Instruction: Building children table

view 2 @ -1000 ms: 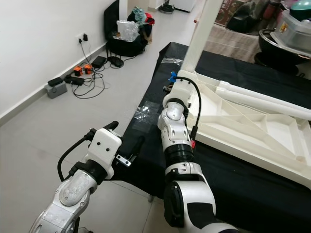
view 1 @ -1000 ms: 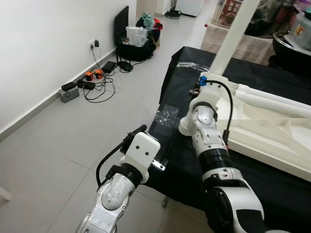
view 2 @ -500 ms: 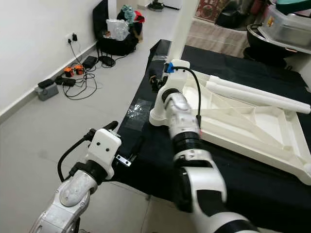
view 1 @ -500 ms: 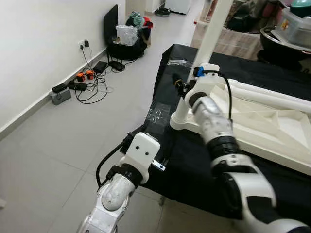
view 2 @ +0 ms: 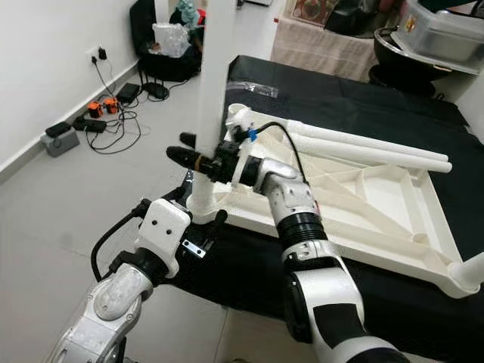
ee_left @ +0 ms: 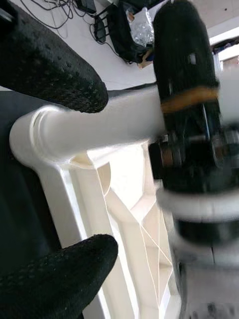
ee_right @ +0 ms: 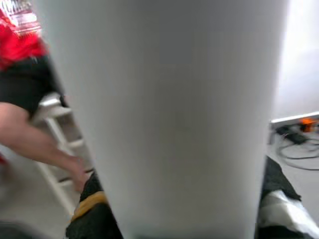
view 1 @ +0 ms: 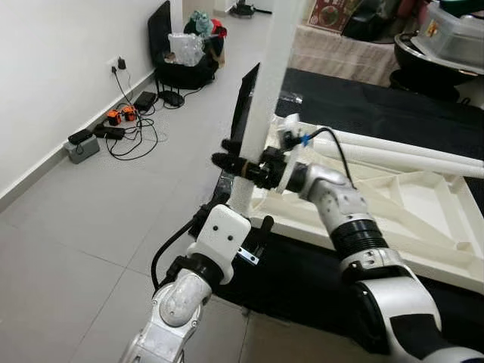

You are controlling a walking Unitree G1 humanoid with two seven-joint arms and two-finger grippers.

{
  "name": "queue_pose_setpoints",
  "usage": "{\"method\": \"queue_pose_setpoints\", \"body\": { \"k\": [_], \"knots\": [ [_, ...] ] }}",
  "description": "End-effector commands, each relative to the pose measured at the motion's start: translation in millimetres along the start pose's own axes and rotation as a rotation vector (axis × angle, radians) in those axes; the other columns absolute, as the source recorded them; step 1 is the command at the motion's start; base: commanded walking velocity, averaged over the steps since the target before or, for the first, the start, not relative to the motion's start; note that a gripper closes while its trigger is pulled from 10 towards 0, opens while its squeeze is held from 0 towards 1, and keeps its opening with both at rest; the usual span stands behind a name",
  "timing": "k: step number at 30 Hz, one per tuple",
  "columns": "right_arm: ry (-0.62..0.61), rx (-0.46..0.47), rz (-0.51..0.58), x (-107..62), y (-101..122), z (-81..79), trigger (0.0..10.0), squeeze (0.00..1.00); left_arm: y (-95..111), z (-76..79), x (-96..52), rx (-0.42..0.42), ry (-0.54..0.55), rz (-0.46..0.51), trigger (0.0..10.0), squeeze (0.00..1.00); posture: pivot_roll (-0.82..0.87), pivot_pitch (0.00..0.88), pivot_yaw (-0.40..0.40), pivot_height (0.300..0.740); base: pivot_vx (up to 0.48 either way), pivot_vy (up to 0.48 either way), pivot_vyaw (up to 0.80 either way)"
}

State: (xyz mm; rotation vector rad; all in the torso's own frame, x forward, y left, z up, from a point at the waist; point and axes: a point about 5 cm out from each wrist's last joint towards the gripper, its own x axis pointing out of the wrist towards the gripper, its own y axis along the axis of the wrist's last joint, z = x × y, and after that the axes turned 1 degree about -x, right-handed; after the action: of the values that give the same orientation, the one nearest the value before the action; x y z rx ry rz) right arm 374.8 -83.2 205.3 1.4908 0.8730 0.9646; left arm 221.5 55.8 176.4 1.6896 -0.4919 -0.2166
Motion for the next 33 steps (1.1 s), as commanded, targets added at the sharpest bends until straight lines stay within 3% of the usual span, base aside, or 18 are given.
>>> {"method": "queue_pose_setpoints", "body": {
  "k": [1, 8, 10, 11, 12, 13, 15, 16, 17, 20, 24, 25, 27, 28, 29, 30, 32, 33],
  "knots": [
    [-0.078, 0.011, -0.021, 2.8, -6, 3.6, 0.0, 0.0, 1, 1.6, -1.1, 0.002, 0.0, -0.002, 10.0, 0.0, 0.09, 0.058, -0.136, 0.74, 0.0, 0.0, 0.0],
    [-0.172, 0.033, 0.032, -1.3, -2, 9.8, 0.0, 0.0, 1, 0.8, -1.2, 0.003, 0.002, -0.004, 10.0, 0.0, 0.09, 0.061, -0.136, 0.74, 0.0, 0.0, 0.0],
    [-0.488, -0.014, -0.012, -7.8, -7, 25.8, 0.0, 0.0, 0, 1.0, -0.7, 0.002, 0.0, -0.002, 10.0, 0.0, 0.09, 0.062, -0.136, 0.74, 0.0, 0.0, 0.0],
    [-0.488, -0.014, -0.012, -7.8, -7, 25.8, 0.0, 0.0, 0, 1.0, -0.7, 0.002, 0.0, -0.002, 10.0, 0.0, 0.09, 0.062, -0.136, 0.74, 0.0, 0.0, 0.0],
    [-0.744, -0.034, -0.039, -19.8, -10, 37.9, 0.0, 0.0, 0, 1.1, -0.5, 0.002, -0.001, -0.002, 10.0, 0.0, 0.08, 0.064, -0.132, 0.74, 0.0, 0.0, 0.0],
    [-0.744, -0.034, -0.039, -19.8, -10, 37.9, 0.0, 0.0, 0, 1.1, -0.5, 0.002, -0.001, -0.002, 10.0, 0.0, 0.08, 0.064, -0.132, 0.74, 0.0, 0.0, 0.0],
    [-1.162, -0.07, -0.097, -48.1, -16, 52.0, 0.0, 0.0, 0, 1.5, -0.2, 0.001, -0.002, -0.003, 10.0, 0.0, 0.08, 0.064, -0.132, 0.74, 0.0, 0.0, 0.0],
    [-1.162, -0.07, -0.097, -48.1, -16, 52.0, 0.0, 0.0, 0, 1.5, -0.2, 0.001, -0.002, -0.003, 10.0, 0.0, 0.08, 0.064, -0.132, 0.74, 0.0, 0.0, 0.0],
    [-1.278, -0.101, -0.116, -55.9, -18, 52.1, 0.0, 0.0, 0, 2.1, -0.1, 0.0, -0.004, -0.004, 10.0, 0.0, 0.08, 0.064, -0.132, 0.74, 0.0, 0.0, 0.0],
    [-1.465, -0.122, -0.087, -61.1, -16, 42.1, 0.0, 0.0, -1, 2.3, 0.5, -0.001, -0.007, -0.004, 10.0, 0.0, 0.08, 0.063, -0.129, 0.74, 0.0, 0.0, 0.0],
    [-1.536, -0.108, -0.069, -63.2, -15, 37.8, 0.0, 0.0, -1, 2.2, 0.7, 0.0, -0.007, -0.004, 10.0, 0.0, 0.08, 0.063, -0.129, 0.74, 0.0, 0.0, 0.0],
    [-1.58, -0.05, -0.062, -58.0, -18, 29.7, 0.0, 0.0, -1, 1.7, 0.7, 0.001, -0.005, -0.004, 10.0, 0.0, 0.08, 0.063, -0.13, 0.74, 0.0, 0.0, 0.0],
    [-1.58, -0.05, -0.062, -58.0, -18, 29.7, 0.0, 0.0, -1, 1.7, 0.7, 0.001, -0.005, -0.004, 10.0, 0.0, 0.08, 0.063, -0.13, 0.74, 0.0, 0.0, 0.0],
    [-1.548, -0.016, -0.057, -49.6, -20, 26.8, 0.0, 0.0, -1, 1.3, 0.5, 0.002, -0.005, -0.004, 10.0, 0.0, 0.08, 0.063, -0.129, 0.74, 0.0, 0.0, 0.0],
    [-1.486, -0.002, -0.046, -39.5, -20, 25.2, 10.0, 0.0, -1, 1.1, 0.2, 0.001, -0.005, -0.005, 10.0, 0.0, 0.08, 0.063, -0.131, 0.74, 0.0, 0.0, 0.0],
    [-1.486, -0.002, -0.046, -39.5, -20, 25.2, 10.0, 0.0, -1, 1.1, 0.2, 0.001, -0.005, -0.005, 10.0, 0.0, 0.08, 0.063, -0.131, 0.74, 0.0, 0.0, 0.0],
    [-1.372, -0.01, 0.001, -23.5, -15, 24.3, 10.0, 1.0, -2, 0.8, -0.4, 0.002, -0.003, -0.007, 10.0, 0.0, 0.08, 0.063, -0.132, 0.74, 0.0, 0.0, 0.0],
    [-1.372, -0.01, 0.001, -23.5, -15, 24.3, 10.0, 1.0, -2, 0.8, -0.4, 0.002, -0.003, -0.007, 10.0, 0.0, 0.08, 0.063, -0.132, 0.74, 0.0, 0.0, 0.0]
  ]
}}
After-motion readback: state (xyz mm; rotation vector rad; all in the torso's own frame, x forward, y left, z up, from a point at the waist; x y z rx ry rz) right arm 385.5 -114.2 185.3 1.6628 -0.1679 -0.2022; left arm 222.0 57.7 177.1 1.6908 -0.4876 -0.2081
